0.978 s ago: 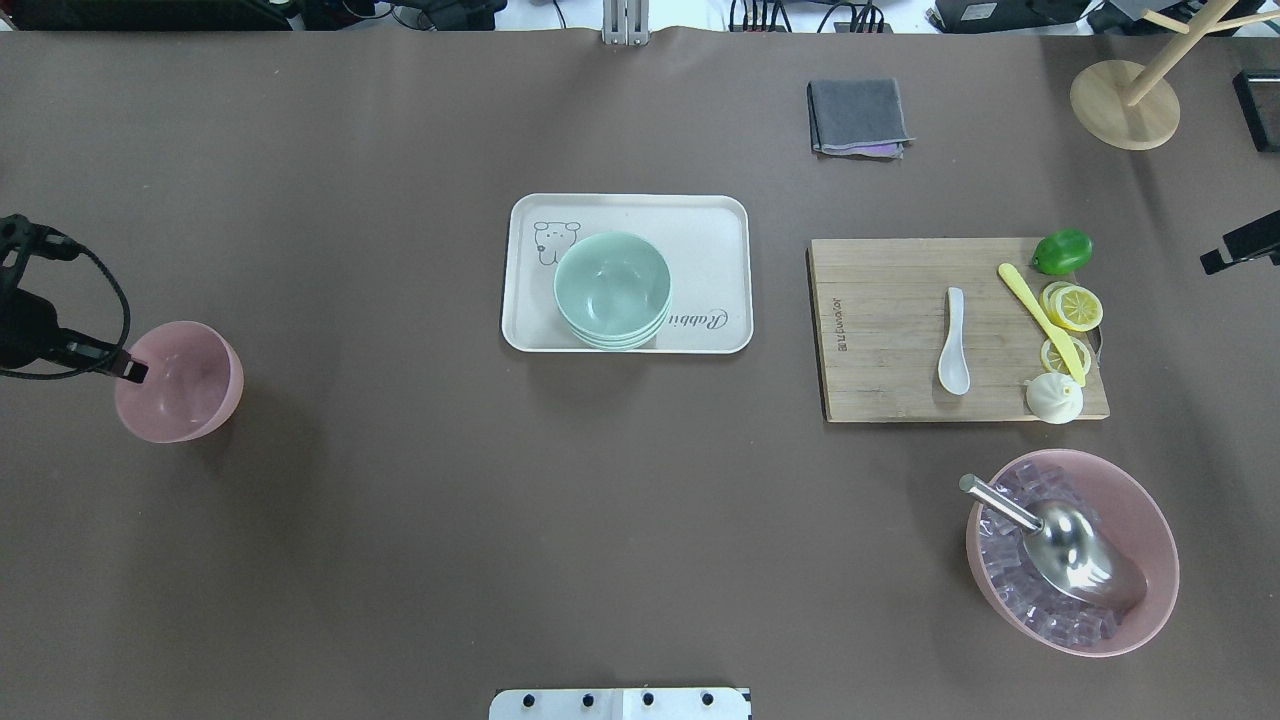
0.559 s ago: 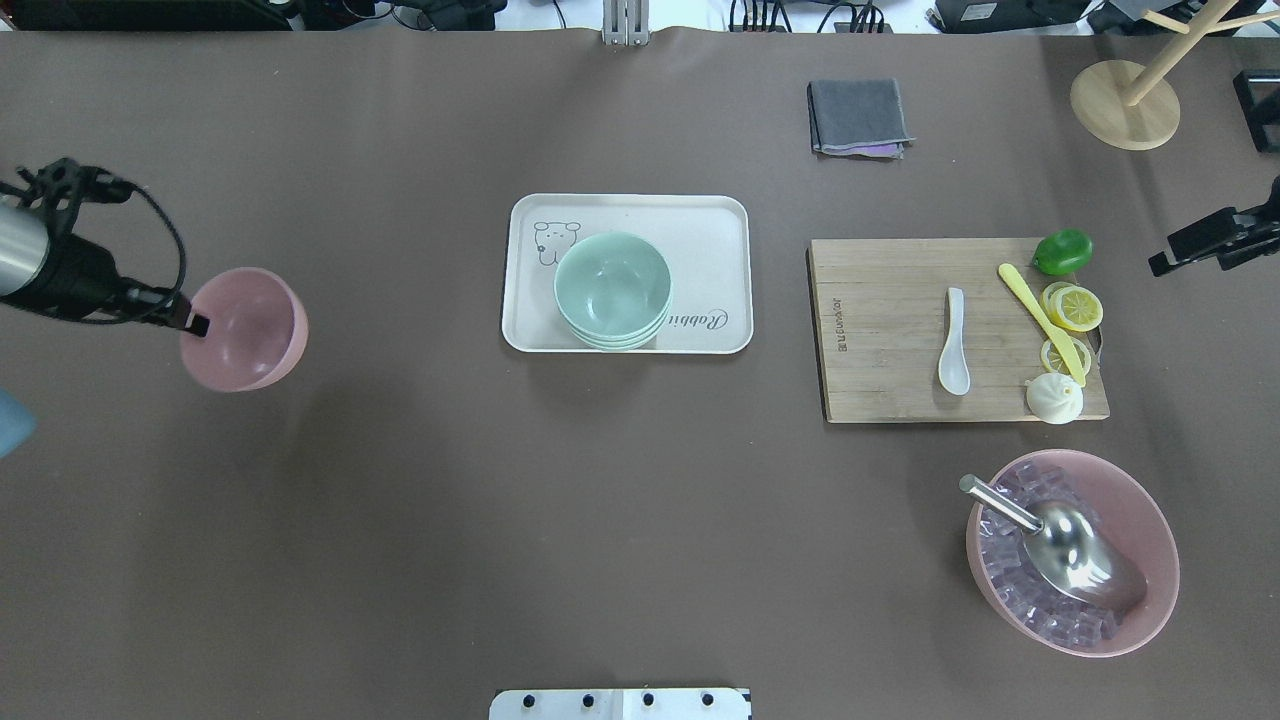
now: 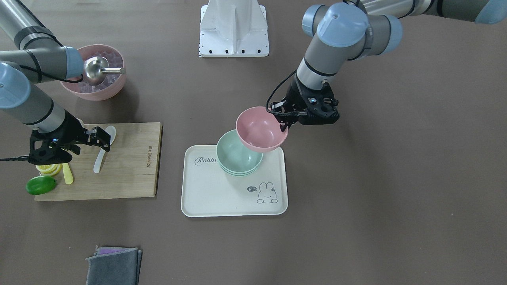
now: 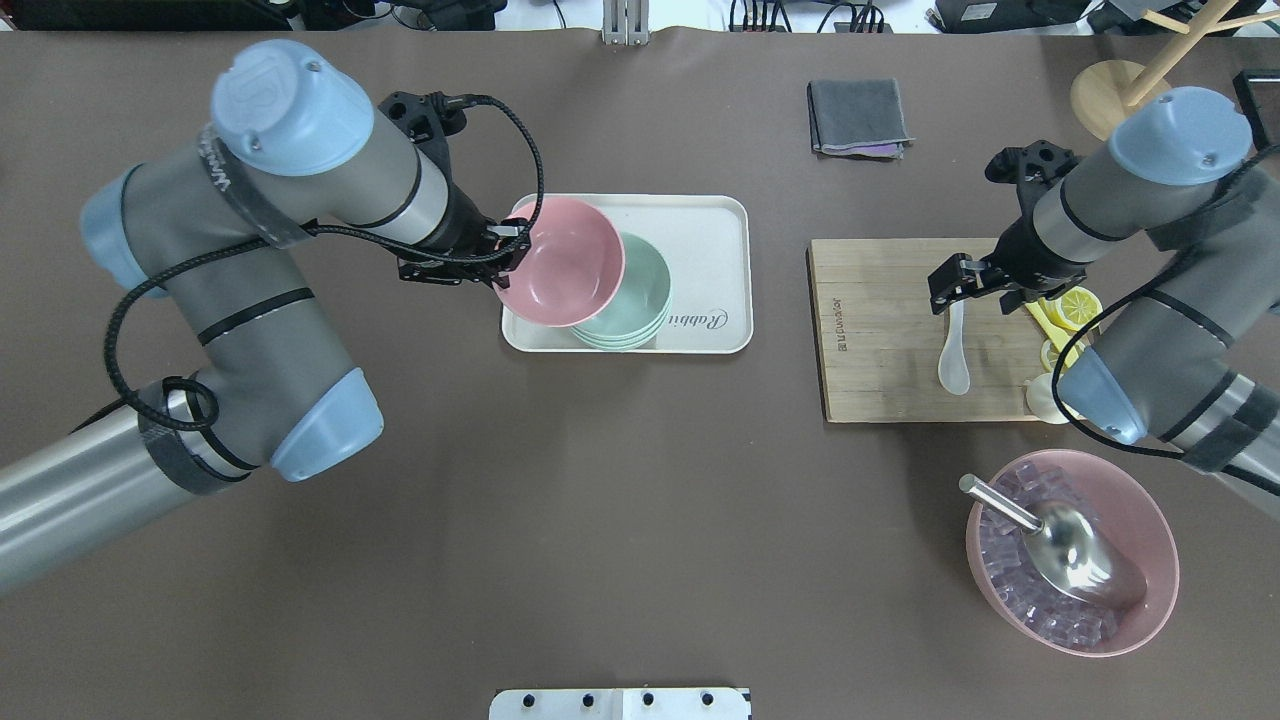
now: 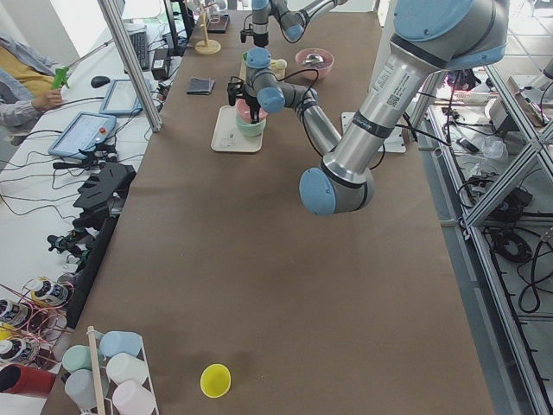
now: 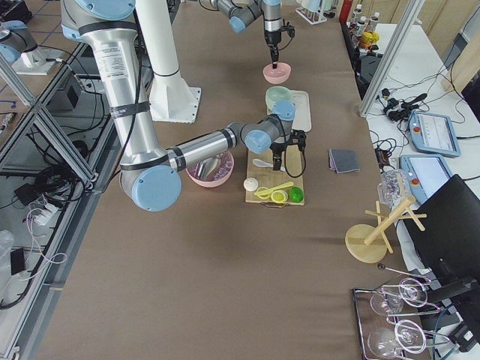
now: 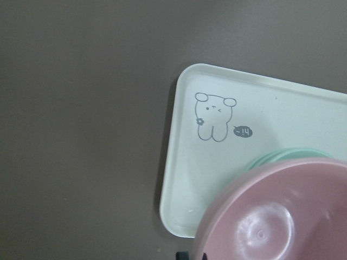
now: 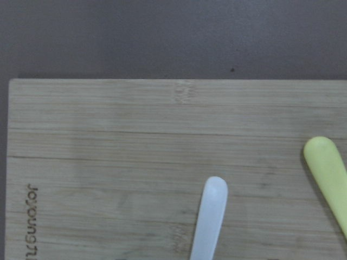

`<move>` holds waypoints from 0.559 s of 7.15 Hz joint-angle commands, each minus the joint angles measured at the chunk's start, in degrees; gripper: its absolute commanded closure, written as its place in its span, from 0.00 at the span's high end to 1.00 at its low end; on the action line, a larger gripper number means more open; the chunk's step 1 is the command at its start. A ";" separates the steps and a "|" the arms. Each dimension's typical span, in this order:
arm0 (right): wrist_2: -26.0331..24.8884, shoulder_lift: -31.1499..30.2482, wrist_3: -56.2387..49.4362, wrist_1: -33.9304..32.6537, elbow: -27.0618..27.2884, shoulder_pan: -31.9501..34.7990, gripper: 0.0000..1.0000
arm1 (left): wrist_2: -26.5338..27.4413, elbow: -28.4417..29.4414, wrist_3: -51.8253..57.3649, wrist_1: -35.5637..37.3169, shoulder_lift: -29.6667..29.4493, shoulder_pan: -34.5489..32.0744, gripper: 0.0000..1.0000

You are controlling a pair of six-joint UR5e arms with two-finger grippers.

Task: Stack pink bowl on green and place spoon
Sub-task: 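Carry the pink bowl onto the green bowl while the right gripper reaches the spoon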

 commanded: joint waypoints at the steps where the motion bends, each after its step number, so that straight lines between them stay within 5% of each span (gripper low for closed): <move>1: -1.07 2.10 1.30 0.00 -2.37 -0.80 0.75 | 2.81 1.42 -3.67 0.31 -3.08 2.86 0.00; 4: -1.33 0.61 1.30 -0.01 -2.62 -0.71 0.64 | 3.70 2.65 -4.03 0.31 -3.78 3.83 0.00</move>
